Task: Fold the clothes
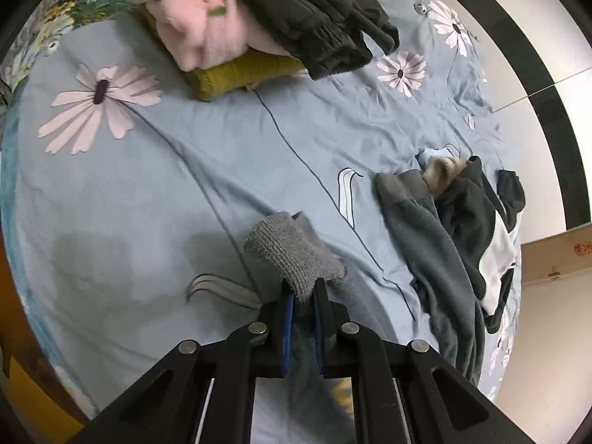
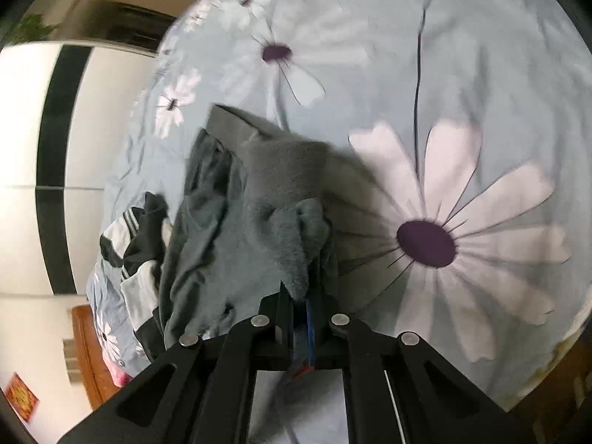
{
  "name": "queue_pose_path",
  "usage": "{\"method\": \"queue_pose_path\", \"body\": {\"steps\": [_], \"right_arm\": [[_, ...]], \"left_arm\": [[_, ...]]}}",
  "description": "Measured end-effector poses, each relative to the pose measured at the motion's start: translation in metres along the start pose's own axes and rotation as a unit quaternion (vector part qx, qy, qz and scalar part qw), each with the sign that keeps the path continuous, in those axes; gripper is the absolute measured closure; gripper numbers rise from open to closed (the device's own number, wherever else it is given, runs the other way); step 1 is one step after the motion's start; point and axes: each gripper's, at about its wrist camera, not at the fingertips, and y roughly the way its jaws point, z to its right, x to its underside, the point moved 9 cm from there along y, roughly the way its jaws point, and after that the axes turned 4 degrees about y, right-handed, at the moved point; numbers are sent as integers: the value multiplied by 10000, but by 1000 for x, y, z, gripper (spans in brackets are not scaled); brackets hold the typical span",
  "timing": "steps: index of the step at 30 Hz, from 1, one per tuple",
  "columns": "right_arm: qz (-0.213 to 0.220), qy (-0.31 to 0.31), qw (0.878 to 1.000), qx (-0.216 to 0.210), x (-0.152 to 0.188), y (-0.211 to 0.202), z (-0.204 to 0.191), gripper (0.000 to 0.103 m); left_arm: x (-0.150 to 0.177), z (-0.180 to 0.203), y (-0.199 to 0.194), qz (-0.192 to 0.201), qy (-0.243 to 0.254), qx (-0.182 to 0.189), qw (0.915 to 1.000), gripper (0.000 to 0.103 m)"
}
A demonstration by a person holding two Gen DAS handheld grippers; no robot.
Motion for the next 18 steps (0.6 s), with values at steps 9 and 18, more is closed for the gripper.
{"method": "queue_pose_path", "body": {"steps": [9,18], "right_arm": [[-329,-56,9955,884,5,29,36,98],[159,-744,9845,1583,1,-5,-1,64]], "left_arm": [[29,-48,40,-710,-177,-420,9964,93],[7,-42,11,-958,-184,54,9952,62]]}}
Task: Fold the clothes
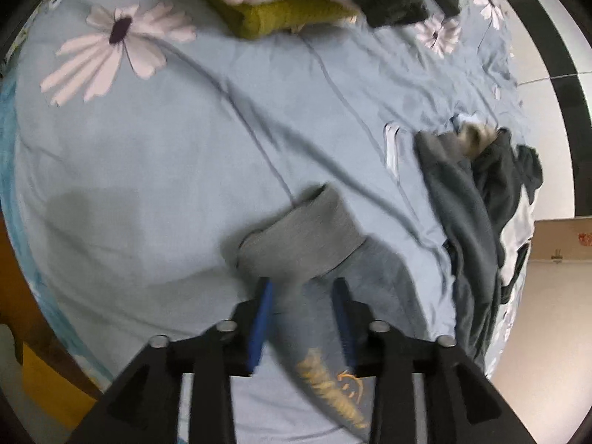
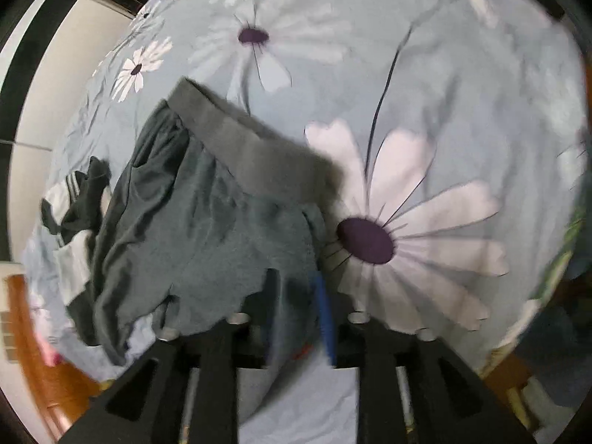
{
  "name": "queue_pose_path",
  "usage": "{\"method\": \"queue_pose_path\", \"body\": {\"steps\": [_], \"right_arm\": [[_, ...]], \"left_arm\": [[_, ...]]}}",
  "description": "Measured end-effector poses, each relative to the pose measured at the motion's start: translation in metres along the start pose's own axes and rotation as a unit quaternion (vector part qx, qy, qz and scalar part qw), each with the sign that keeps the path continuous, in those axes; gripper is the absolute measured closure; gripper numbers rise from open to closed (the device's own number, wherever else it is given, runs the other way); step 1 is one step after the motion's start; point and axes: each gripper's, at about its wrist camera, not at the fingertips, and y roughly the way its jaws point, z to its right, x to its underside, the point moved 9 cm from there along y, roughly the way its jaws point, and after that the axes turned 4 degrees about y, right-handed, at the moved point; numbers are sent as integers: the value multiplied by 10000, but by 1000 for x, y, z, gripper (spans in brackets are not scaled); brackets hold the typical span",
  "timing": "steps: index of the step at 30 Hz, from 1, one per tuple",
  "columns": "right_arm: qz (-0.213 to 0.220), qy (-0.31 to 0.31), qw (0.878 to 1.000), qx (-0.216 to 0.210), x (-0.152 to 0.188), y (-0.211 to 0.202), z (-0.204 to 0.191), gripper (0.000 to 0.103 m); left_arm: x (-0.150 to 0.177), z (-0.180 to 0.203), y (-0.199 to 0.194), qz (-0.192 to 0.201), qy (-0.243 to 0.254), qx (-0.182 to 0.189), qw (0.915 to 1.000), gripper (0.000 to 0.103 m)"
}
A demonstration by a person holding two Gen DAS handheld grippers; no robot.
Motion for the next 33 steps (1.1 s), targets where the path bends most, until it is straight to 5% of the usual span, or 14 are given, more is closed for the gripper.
{"method": "queue_pose_path", "body": {"steps": [5,8,12,20,22,23,28,31,33], "right_arm": [[427,-228,9987,183,-14,-28,-38,61],[279,-507,9983,14,-15,-16,-88,61],[-11,-960,9950,-267,6,6,-155,61],[-525,-1361,9884,-414,50,36,-215,61],[-592,-1350,9885,-343,53,43,-218,61],[-609,-1325,9888,-329,55,43,-217,61],[-659,-1272,9891,-331,56,46,-225,61],[-668,-1349,9879,-376,55,43,-234,61],[-670,-1419,9866,-440,54,43,-241,61]], "left_arm": [[-45,45,18,163,-110,475,9987,60],[-80,94,63,36,-81,859,9963,60],[-115,136,123,-92,16,837,9964,60],[-144,152,178,-79,-168,1005,9948,63],[-144,157,178,-54,-32,1040,9946,76],[-144,160,177,-37,45,1055,9944,95],[-146,190,129,429,482,1275,9897,96],[-151,200,58,1109,663,1744,9762,96],[-148,186,42,1278,731,1590,9762,96]]}}
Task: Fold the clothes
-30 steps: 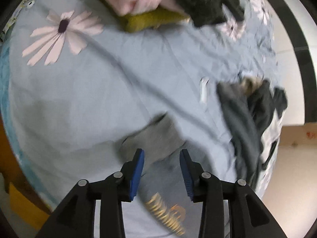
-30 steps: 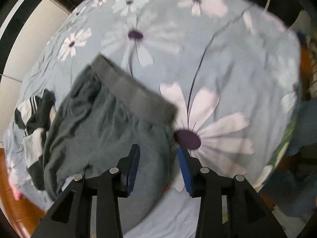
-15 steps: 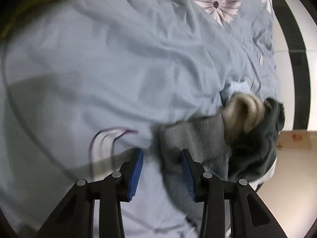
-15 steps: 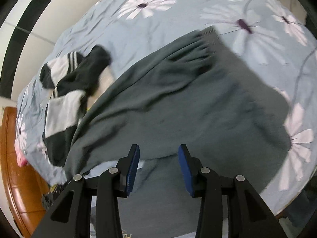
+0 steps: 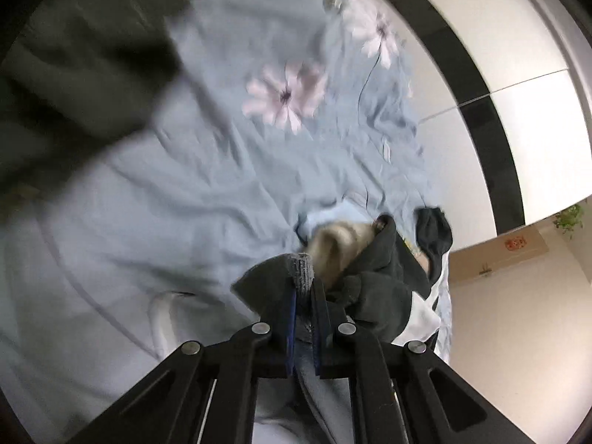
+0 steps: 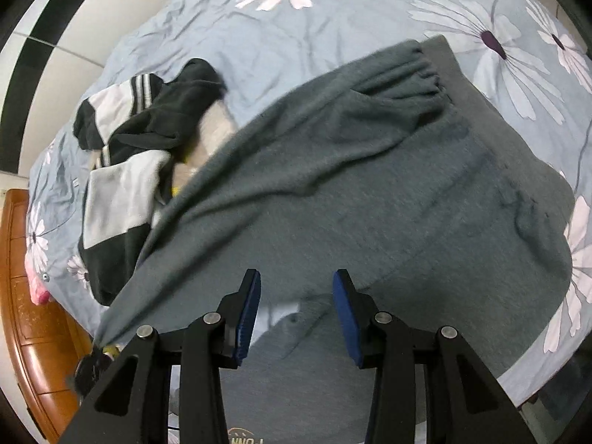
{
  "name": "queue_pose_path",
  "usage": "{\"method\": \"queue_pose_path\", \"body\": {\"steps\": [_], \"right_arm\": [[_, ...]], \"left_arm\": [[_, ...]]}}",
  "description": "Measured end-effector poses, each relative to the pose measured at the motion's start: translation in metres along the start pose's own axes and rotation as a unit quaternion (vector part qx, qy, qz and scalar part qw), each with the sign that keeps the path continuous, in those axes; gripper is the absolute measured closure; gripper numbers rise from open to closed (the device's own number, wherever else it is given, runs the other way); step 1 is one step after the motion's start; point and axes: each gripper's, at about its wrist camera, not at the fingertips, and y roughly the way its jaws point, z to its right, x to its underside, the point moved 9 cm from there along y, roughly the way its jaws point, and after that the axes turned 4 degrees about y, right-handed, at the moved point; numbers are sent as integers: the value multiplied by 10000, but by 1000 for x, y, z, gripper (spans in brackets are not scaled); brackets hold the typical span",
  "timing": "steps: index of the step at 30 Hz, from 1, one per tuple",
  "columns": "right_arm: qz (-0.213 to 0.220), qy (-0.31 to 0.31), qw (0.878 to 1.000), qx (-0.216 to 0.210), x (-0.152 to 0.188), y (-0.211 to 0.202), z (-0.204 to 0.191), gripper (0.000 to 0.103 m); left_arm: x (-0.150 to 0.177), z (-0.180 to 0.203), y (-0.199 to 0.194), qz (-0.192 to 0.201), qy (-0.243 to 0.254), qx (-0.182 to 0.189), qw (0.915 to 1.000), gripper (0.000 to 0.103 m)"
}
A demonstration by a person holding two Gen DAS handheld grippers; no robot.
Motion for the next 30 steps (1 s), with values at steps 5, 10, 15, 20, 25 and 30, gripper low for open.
{"method": "queue_pose_path", "body": {"steps": [5,10,15,20,25,30], "right_arm": [[-216,-58,9997,83,3,19,0,61],[-347,-121,9991,198,-3,34,4,61],[-288,28,9996,35,-28,40,-5,61],[-265,412,9983,-302,-60,62,-36,61],[-312,901,9948,-368,-81,95,-56,61],[-311,1439,9889,-195,-91,114,-57,61]], "left_arm": [[52,-88,32,-1018,84,-1357,9855,96],[59,-95,37,-1125,4,-1368,9842,94],[48,-78,27,-1298,160,-1403,9814,86],[26,-51,19,-1140,1013,-1411,9782,62],[10,-41,67,-1348,1376,-1472,9702,59],[17,-63,95,-1796,1313,-1793,9583,59]]}}
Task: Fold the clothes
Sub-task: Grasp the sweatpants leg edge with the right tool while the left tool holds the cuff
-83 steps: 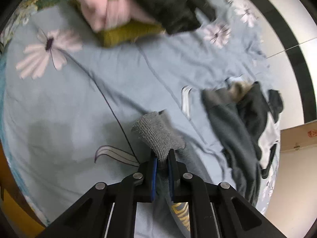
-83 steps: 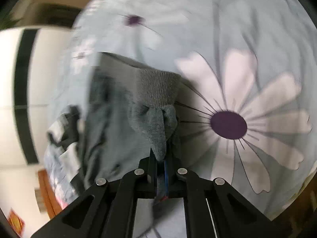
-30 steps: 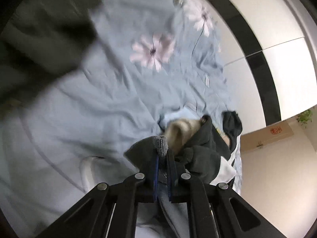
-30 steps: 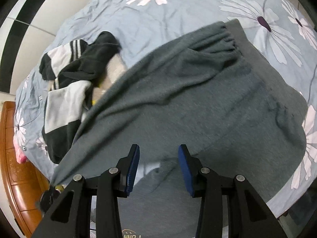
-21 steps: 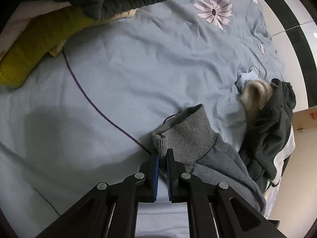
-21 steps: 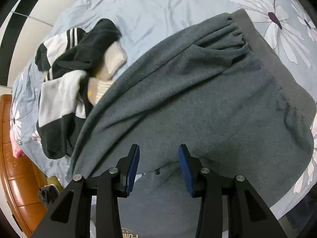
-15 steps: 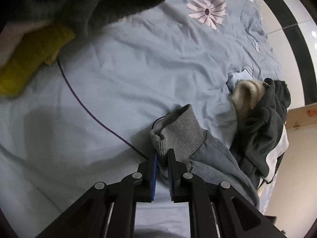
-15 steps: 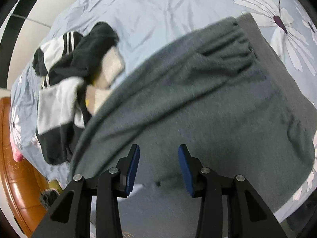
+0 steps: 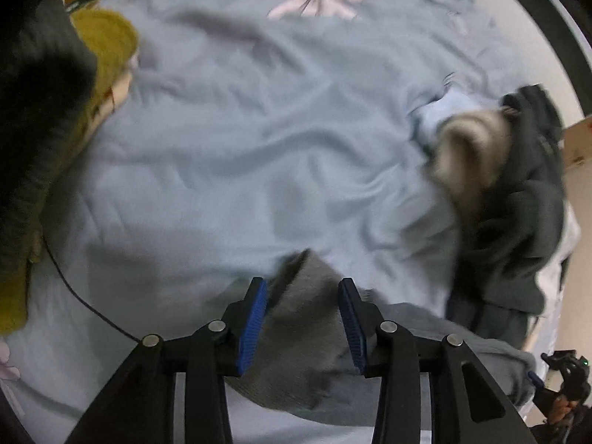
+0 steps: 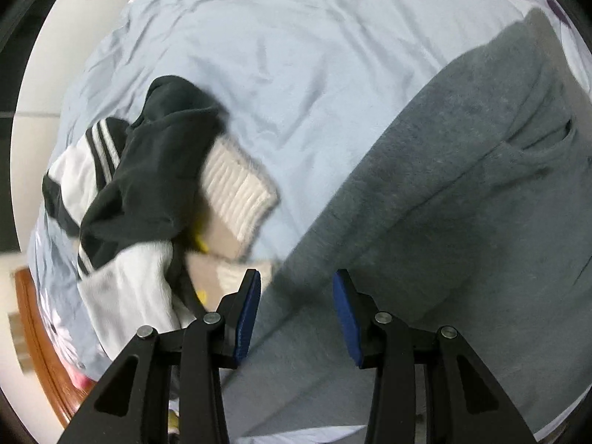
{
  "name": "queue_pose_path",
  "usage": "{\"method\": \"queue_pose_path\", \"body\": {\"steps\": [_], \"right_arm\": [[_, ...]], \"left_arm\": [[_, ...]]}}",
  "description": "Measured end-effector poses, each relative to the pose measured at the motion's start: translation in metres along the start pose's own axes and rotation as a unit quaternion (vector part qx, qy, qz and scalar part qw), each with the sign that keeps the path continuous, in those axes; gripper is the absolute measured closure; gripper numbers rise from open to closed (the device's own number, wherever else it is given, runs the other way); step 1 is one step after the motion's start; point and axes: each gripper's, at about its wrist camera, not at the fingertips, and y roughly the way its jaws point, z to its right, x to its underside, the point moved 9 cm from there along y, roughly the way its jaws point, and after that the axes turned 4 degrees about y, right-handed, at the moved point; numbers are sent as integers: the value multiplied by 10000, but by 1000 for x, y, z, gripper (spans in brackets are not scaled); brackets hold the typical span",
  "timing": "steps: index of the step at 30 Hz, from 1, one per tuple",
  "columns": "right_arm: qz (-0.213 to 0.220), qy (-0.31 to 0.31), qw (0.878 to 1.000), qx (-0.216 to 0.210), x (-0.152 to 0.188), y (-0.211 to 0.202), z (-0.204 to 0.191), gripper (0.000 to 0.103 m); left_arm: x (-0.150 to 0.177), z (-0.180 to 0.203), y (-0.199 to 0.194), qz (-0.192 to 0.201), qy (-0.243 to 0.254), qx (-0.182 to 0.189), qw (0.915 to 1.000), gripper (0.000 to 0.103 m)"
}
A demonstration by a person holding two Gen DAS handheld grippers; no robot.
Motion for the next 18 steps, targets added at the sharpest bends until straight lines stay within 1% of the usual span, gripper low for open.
{"method": "queue_pose_path", "body": {"steps": [1,3,4,5,6,8,11,13,15,17,18], "right_arm": [[-6,52,10000,37,-1,3,-1,61],[-51,83,9998,147,-2,8,-1,62],[-79,95,9997,203,-3,10,-2,65],[-106,100,9996,241,-3,12,-2,79],[-130,88,9995,291,-2,14,-2,93],[-163,5,9990,426,-1,14,-3,100],[-71,-360,9984,440,-3,8,-14,102],[37,-544,9980,312,-8,2,-25,102],[136,-619,9978,184,-18,-4,-38,102],[133,-590,9980,196,-24,-1,-43,102],[118,-586,9979,232,-25,2,-43,102]], "left_arm": [[1,-2,3,-48,-45,-2,10000,59],[0,-3,-2,18,-110,125,9999,65],[0,-2,-4,45,-117,181,9998,75],[0,0,-8,51,-20,206,9998,97],[0,3,-11,59,81,238,9997,96],[-1,12,-17,105,316,355,9988,96],[-9,24,-29,297,525,526,9968,97],[-20,30,-34,470,486,667,9955,97],[-34,34,-33,555,418,738,9949,97],[-45,41,-25,562,352,765,9949,97],[-49,42,-19,536,357,707,9954,97]]}}
